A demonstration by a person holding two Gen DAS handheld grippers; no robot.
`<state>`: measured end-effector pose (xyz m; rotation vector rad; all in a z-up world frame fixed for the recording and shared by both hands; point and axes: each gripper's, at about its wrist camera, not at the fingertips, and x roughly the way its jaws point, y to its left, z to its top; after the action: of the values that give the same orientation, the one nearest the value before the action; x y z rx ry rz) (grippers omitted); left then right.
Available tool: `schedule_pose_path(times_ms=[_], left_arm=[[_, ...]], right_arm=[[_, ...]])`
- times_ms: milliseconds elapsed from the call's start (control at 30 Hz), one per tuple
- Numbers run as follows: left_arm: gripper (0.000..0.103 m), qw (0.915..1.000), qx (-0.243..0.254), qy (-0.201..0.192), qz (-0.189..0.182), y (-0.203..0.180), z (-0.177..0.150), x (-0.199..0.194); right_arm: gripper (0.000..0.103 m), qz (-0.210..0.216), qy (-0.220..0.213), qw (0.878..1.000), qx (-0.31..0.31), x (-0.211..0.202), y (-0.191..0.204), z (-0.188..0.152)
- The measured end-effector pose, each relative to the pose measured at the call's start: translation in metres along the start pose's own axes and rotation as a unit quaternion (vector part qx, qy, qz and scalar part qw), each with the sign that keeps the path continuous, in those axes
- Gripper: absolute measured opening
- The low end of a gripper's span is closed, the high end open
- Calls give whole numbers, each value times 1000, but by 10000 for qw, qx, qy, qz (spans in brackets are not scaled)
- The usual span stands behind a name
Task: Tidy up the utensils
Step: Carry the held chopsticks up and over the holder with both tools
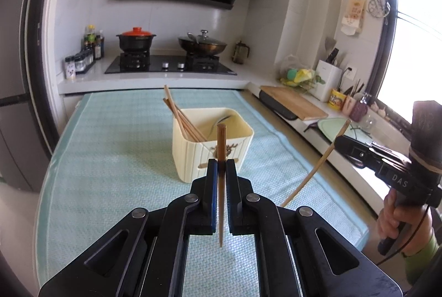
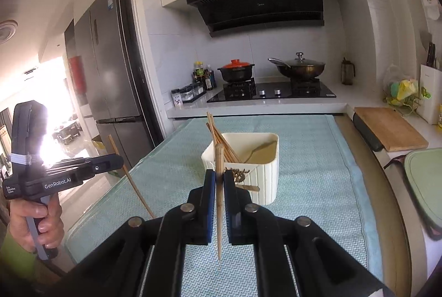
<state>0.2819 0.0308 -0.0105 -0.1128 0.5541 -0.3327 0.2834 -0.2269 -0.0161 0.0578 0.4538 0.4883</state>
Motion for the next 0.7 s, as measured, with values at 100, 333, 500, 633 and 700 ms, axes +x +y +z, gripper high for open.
schedule_pose_path(times_ms=[100,333,500,633,700], left_arm=[[3,10000,-41,-67,-10,0,2,-4],[3,9998,-37,-218,-28,1,13,-10],[3,9994,-74,-311,-89,2,28,-10],[3,9987,-8,-500,-83,2,51,-14],[3,9980,31,-632,-70,1,65,-14]], right_arm=[[6,-15,-79,9999,-63,-3,2,6],[6,-67,-217,9996,-177,-8,4,19],[6,-103,-348,9989,-298,-12,5,34],[6,-159,-501,9975,-470,-13,5,55],[6,-197,-597,9964,-573,-12,6,68]])
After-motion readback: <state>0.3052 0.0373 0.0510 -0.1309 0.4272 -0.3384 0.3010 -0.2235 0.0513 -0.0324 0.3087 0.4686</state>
